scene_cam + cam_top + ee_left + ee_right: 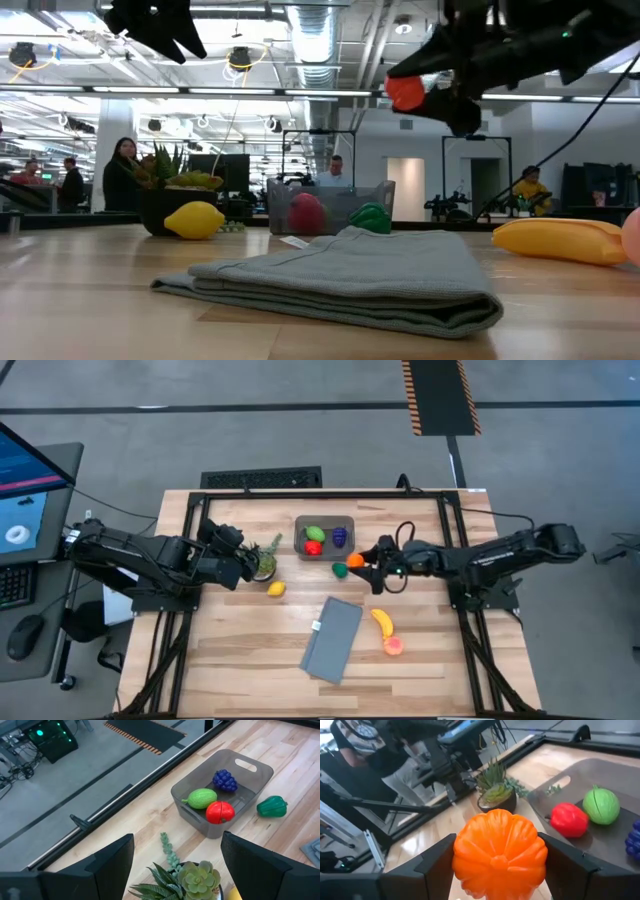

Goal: Pick and placing Produce into tupperware
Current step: Put the pumpkin into the black bin

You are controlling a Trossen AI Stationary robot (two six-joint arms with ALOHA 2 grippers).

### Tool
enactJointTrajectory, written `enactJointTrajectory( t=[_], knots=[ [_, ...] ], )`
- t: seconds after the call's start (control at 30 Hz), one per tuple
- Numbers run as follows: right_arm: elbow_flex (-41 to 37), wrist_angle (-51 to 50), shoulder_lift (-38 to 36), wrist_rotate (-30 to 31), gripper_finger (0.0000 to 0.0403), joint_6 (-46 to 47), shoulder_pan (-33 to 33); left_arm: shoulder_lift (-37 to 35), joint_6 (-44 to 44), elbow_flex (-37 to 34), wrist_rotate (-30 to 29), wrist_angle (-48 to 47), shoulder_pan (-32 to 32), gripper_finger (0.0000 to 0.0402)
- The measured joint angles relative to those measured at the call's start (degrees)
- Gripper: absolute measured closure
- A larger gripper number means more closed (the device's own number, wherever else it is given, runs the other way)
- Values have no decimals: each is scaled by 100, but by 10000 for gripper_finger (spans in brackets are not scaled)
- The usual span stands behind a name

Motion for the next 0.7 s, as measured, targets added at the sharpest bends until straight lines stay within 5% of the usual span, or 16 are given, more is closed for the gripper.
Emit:
enactJointTrajectory(
  t=[0.7],
  knots=[
    [1356,-145,1734,-871,127,-423,-1223,0,0,0,-211,30,2,113]
  ],
)
